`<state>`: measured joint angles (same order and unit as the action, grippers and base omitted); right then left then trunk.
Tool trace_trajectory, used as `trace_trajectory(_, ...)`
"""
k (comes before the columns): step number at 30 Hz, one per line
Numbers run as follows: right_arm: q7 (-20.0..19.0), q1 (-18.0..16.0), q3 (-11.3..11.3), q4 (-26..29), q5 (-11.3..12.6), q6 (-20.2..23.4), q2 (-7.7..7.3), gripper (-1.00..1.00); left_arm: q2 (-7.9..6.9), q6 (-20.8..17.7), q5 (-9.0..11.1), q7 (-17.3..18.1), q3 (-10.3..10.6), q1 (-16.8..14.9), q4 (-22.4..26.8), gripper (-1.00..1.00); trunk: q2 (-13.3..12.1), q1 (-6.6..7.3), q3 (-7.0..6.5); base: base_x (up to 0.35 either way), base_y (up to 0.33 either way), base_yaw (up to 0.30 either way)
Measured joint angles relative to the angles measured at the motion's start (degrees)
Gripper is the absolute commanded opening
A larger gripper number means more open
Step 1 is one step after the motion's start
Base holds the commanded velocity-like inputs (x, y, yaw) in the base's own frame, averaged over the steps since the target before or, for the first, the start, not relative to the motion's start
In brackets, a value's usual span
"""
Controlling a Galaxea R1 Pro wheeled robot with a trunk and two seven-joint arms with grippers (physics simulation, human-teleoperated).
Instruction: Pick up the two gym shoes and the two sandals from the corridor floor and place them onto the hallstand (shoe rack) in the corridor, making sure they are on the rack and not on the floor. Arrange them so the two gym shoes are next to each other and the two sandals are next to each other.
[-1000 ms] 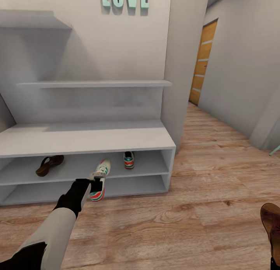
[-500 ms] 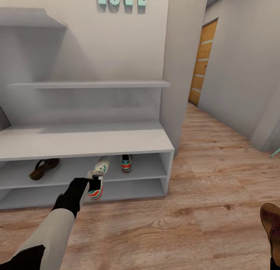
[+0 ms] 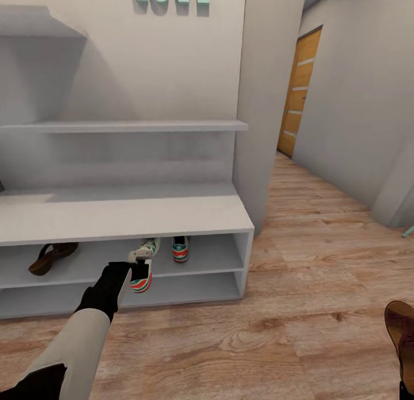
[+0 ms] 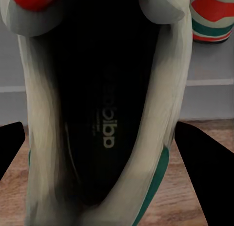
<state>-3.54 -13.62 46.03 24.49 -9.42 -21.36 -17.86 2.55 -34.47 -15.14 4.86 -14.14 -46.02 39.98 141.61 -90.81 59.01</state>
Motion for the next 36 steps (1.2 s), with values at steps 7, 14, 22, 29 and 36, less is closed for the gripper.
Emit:
trace_trajectory(7,0.00,0.01,0.01,0.00,-0.01,0.00,0.00,-1.00,0.04,0.18,0.18,-0.07,-0.17,0.00,-0.20,-1.00,0.00,0.02,0.00,0.154,-0.014,0.000)
trace_trajectory(14,0.00,0.05,0.00,0.03,0.00,0.00,0.00,-1.00,0.00,0.23,0.18,-0.03,-0.32,0.00,0.11,-1.00,0.00,0.00,0.00,0.036,-0.004,0.000)
trace_trajectory(22,0.03,0.03,0.00,0.08,-0.01,0.00,0.00,-1.00,0.00,0.23,0.25,0.07,-0.44,-0.04,0.02,-1.00,1.19,-0.66,0.62,0.001,0.000,0.000)
trace_trajectory(29,0.03,0.04,0.00,0.08,-0.01,0.03,0.00,-1.00,0.00,0.22,0.26,0.15,-0.45,-0.06,0.00,-1.00,1.68,-1.04,2.56,0.000,0.000,0.000)
trace_trajectory(36,0.03,0.04,0.00,0.09,0.00,0.00,0.00,-1.00,0.00,0.23,0.28,0.16,-0.52,-0.08,0.00,-1.00,1.69,-1.03,2.61,0.000,0.000,0.000)
